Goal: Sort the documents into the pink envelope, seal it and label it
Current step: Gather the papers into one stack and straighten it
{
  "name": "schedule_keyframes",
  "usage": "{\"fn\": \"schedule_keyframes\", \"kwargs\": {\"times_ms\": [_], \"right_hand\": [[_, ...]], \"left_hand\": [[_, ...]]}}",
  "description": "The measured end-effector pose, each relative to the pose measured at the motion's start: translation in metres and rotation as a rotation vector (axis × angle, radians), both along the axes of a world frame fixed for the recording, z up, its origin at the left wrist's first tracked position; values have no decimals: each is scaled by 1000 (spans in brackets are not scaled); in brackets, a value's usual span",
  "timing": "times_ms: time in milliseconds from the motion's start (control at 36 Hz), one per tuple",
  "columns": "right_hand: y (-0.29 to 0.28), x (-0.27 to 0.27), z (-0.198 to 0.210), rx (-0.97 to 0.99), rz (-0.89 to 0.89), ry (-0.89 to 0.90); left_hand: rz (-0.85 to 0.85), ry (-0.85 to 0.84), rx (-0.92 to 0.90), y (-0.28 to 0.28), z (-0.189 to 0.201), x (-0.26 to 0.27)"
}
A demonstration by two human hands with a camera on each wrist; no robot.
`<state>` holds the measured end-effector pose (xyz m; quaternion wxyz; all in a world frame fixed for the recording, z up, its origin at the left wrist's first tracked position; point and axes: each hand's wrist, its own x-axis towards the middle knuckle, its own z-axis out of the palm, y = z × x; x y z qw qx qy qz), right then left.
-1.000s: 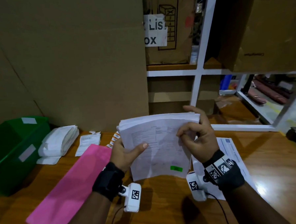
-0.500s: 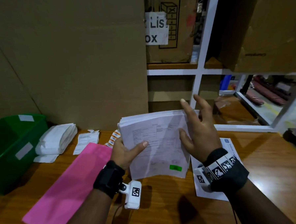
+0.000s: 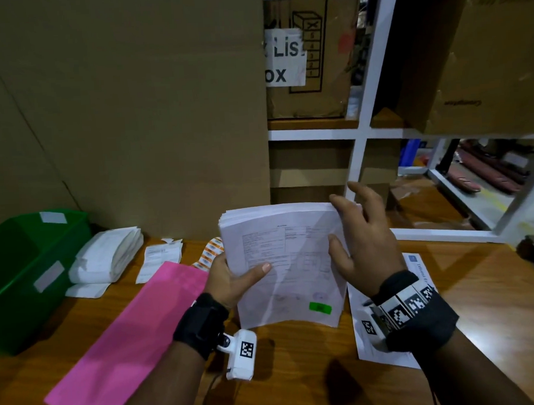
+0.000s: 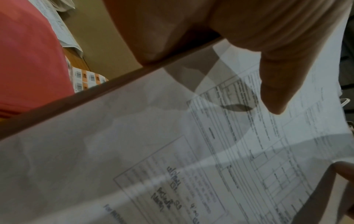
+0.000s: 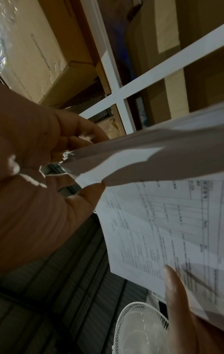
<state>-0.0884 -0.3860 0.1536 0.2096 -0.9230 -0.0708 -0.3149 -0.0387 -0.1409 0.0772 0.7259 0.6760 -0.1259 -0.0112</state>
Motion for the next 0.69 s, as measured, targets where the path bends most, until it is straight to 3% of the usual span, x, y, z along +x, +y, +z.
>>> {"fn": "schedule_keyframes", "kwargs": {"times_ms": [250, 361, 500, 694], "right_hand": [[2, -5, 1, -7, -63, 40], [12, -8, 12, -153, -114, 50], [48, -14, 24, -372, 38, 20], [95, -13, 21, -418, 198, 48]], "left_hand": [[6, 11, 18, 1, -3, -1], [8, 19, 35, 0, -4, -1], [12, 20, 14, -1, -5, -2], [120, -49, 49, 0, -7, -5]]}}
